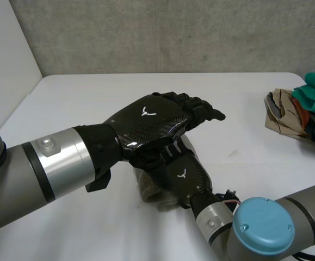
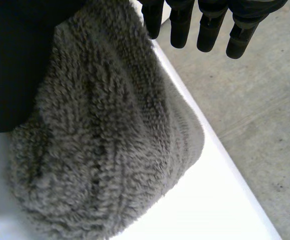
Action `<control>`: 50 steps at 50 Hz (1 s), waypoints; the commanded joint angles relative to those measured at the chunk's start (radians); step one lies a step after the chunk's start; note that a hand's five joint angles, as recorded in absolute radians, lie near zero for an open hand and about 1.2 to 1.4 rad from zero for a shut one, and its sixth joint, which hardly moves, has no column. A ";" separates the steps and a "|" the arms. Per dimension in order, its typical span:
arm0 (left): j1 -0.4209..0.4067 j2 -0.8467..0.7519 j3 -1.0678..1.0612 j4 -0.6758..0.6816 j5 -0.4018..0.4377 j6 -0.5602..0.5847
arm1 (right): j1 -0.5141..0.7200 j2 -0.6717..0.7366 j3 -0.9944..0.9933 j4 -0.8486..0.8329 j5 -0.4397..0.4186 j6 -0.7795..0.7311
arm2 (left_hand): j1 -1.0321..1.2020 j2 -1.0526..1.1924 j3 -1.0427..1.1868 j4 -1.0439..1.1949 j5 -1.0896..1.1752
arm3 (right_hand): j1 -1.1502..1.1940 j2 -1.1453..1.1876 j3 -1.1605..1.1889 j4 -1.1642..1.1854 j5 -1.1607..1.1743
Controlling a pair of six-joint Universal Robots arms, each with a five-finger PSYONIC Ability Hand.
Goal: Fold the laundry.
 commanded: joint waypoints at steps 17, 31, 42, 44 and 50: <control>0.032 0.021 0.002 0.011 -0.001 -0.015 | -0.077 -0.041 -0.147 0.000 -0.080 0.101 | 0.010 -0.029 -0.030 -0.026 -0.050 | 1.185 1.200 1.195 1.194 1.175; 0.059 0.094 0.097 0.072 -0.044 -0.113 | -0.448 -0.206 -0.477 0.142 -0.086 0.236 | 0.010 -0.029 -0.030 -0.026 -0.050 | 1.185 1.200 1.195 1.194 1.175; 0.039 0.086 0.091 0.098 -0.047 -0.144 | -0.871 -0.109 -0.717 0.141 -0.263 0.439 | 0.010 -0.029 -0.030 -0.026 -0.050 | 1.185 1.200 1.195 1.194 1.175; 0.033 0.081 0.083 0.102 -0.046 -0.142 | -0.922 -0.066 -0.742 0.120 -0.303 0.463 | 0.010 -0.029 -0.030 -0.026 -0.050 | 1.185 1.200 1.195 1.194 1.175; 0.001 0.054 0.055 0.137 -0.052 -0.141 | -1.065 0.163 -0.791 0.011 -0.471 0.509 | 0.010 -0.029 -0.030 -0.026 -0.050 | 1.185 1.200 1.195 1.194 1.175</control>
